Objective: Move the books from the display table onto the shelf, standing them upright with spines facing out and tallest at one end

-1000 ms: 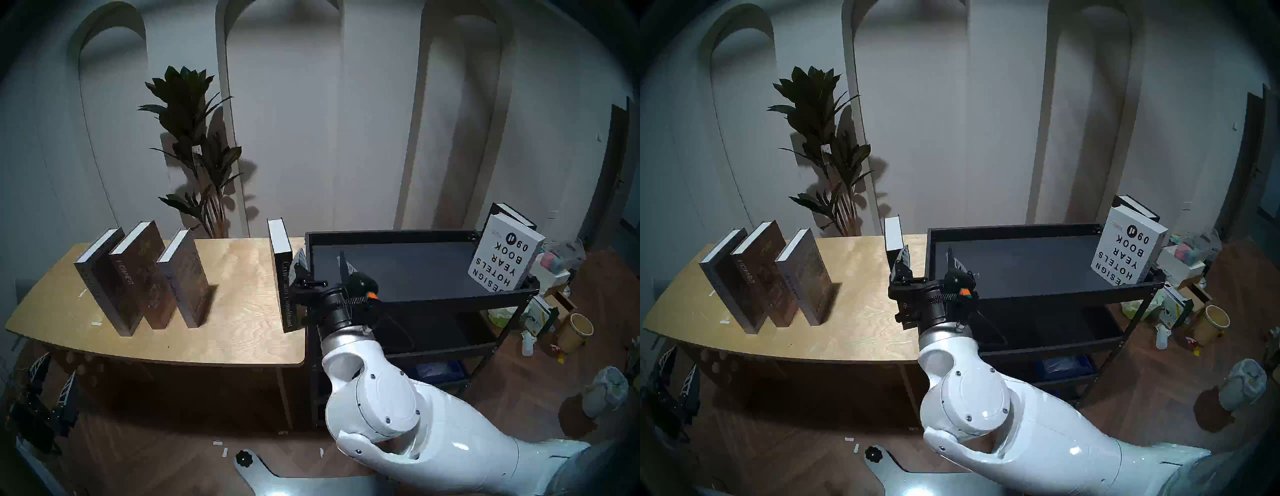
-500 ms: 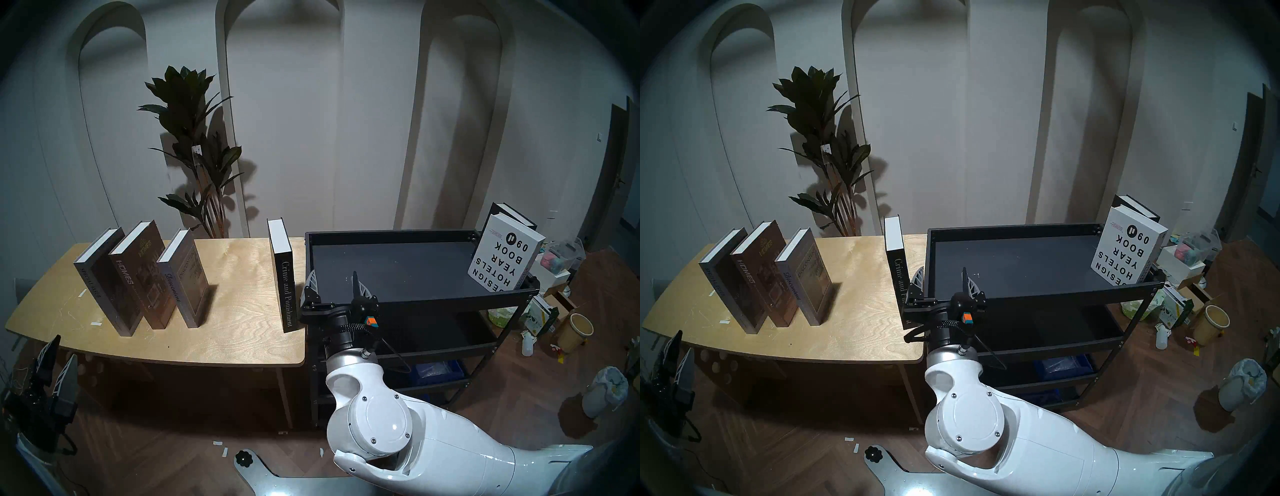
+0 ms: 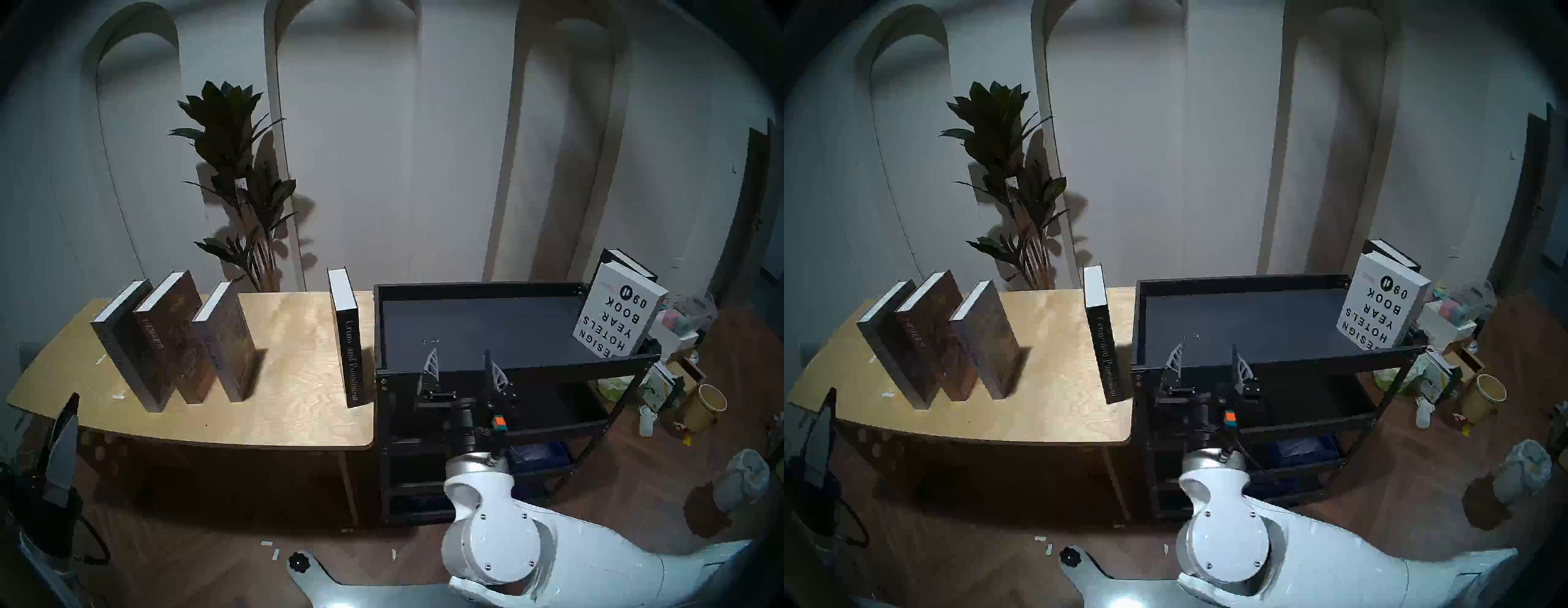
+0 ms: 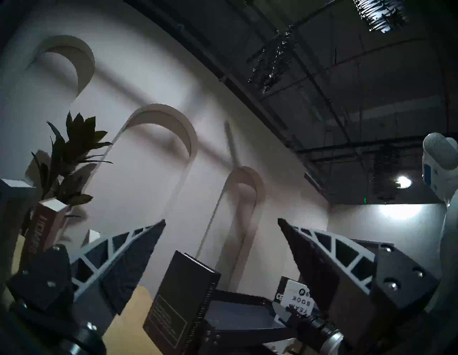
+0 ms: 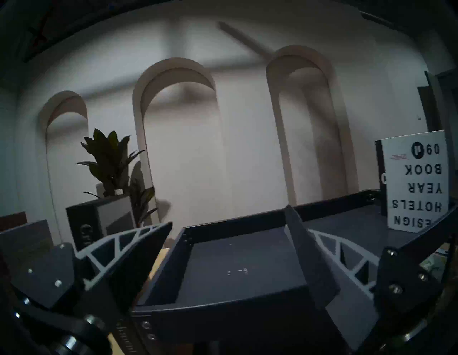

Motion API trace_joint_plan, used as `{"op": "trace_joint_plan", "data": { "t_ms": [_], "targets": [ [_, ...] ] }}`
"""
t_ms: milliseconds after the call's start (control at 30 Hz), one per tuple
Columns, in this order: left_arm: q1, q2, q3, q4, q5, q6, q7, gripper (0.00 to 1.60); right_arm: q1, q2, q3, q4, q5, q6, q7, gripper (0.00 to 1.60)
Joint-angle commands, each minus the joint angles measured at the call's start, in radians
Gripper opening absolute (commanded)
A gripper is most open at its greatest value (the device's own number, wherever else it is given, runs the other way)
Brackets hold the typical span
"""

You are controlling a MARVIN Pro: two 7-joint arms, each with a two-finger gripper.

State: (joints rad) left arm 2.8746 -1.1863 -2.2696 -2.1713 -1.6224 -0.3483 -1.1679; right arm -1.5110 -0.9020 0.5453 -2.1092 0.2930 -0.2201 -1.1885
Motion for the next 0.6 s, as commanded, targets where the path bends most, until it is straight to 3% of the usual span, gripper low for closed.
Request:
{"op": "trace_joint_plan", "data": {
  "t_ms": [0,100,167,200,333,500,567],
  "targets": [
    [0.005,-0.045,0.008,-0.105,0.027,0.125,0.012,1.60,-0.065,0.108,0.022,-0.025,-0.031,-0.057,-0.044,1.60],
    [0.005,-0.093,-0.002,-0.167,0.072,0.235,0.063,1.60,-0.075,0.129,0.021,-0.015,-0.040,-0.110,-0.048,1.60],
    [0.005,-0.072,0.012,-0.156,0.074,0.201,0.058,1.60,-0.072,0.130,0.024,-0.008,-0.036,-0.123,-0.045,1.60],
    [0.005,-0.108,-0.001,-0.196,0.095,0.267,0.087,1.60,-0.071,0.135,0.026,-0.003,-0.036,-0.136,-0.043,1.60],
    [0.005,-0.138,0.013,-0.254,0.150,0.320,0.144,1.60,-0.056,0.147,0.038,0.044,-0.019,-0.195,-0.024,1.60],
    [0.005,-0.129,0.043,-0.272,0.202,0.334,0.208,1.60,-0.028,0.144,0.051,0.092,-0.001,-0.241,0.008,1.60],
    [0.005,-0.111,0.077,-0.272,0.236,0.327,0.275,1.60,-0.001,0.133,0.060,0.131,0.018,-0.254,0.033,1.60]
  ]
}}
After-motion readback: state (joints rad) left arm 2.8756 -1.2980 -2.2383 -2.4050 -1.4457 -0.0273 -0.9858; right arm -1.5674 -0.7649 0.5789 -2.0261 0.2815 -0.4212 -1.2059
